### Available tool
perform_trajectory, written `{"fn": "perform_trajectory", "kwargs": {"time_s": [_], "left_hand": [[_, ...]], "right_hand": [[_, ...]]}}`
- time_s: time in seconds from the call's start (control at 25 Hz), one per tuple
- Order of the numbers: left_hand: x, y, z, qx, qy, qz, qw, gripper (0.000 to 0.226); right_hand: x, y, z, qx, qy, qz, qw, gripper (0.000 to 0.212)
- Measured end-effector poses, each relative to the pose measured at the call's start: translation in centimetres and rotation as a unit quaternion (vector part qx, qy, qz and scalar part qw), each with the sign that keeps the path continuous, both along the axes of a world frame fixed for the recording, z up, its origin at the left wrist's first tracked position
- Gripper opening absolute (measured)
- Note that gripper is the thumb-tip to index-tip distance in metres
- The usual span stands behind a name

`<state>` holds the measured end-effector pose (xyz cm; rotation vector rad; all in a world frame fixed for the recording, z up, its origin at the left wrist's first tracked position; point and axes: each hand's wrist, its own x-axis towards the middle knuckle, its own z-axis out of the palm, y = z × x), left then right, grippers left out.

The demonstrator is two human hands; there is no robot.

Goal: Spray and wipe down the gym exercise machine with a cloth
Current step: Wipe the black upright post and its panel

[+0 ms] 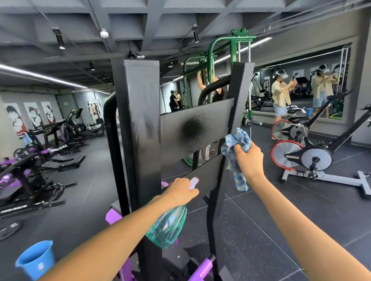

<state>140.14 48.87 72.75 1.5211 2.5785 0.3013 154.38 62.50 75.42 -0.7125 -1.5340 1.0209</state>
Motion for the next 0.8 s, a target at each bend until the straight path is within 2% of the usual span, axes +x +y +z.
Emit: {"fn": "perform_trajectory", "kwargs": {"time_s": [0.08, 0.16, 0.24, 0.36, 0.44, 0.52, 0.6, 0.72, 0.8], "left_hand": [[-0.8, 0.3, -1.1, -0.003, 0.012, 0.004, 1.0, 0.042], [-1.3, 0.5, -1.7, -0.001, 0.015, 0.028, 0.999, 0.041], [-1.5, 0.6, -1.9, 0.002, 0.03, 0.046, 0.998, 0.043], [-0.8, 0.1, -0.6, 0.015, 0.061, 0.021, 0.998, 0.046], [-0.2, -1.0, 1.1, 0.066, 0.055, -0.004, 0.996, 0.044], [0.1, -2.8, 2.7, 0.158, 0.035, -0.005, 0.987, 0.04], [0.6, -4.7, 3.7, 0.229, 0.012, -0.005, 0.973, 0.039], [1.9, -6.9, 4.5, 0.265, -0.023, -0.013, 0.964, 0.025], [2.4, -8.1, 5.9, 0.289, -0.033, -0.014, 0.957, 0.012]], "right_hand": [[-0.3, 0.2, -0.4, 0.004, -0.002, 0.004, 1.0, 0.021], [-0.5, 0.6, -0.6, 0.007, -0.005, 0.002, 1.0, 0.028], [-0.7, 0.8, -0.6, 0.002, -0.006, 0.004, 1.0, 0.029], [-1.2, 0.9, -0.8, 0.0, -0.008, 0.019, 1.0, 0.026], [-1.5, 0.7, -0.8, 0.005, -0.013, 0.031, 0.999, 0.023], [-1.8, 0.6, -0.8, 0.012, -0.013, 0.041, 0.999, 0.022], [-2.2, 0.3, -0.7, 0.001, 0.002, 0.059, 0.998, 0.009], [-3.7, -0.5, -0.1, -0.03, 0.055, 0.076, 0.995, 0.032], [-5.1, -1.7, 0.6, -0.016, 0.085, 0.091, 0.992, 0.036]]}}
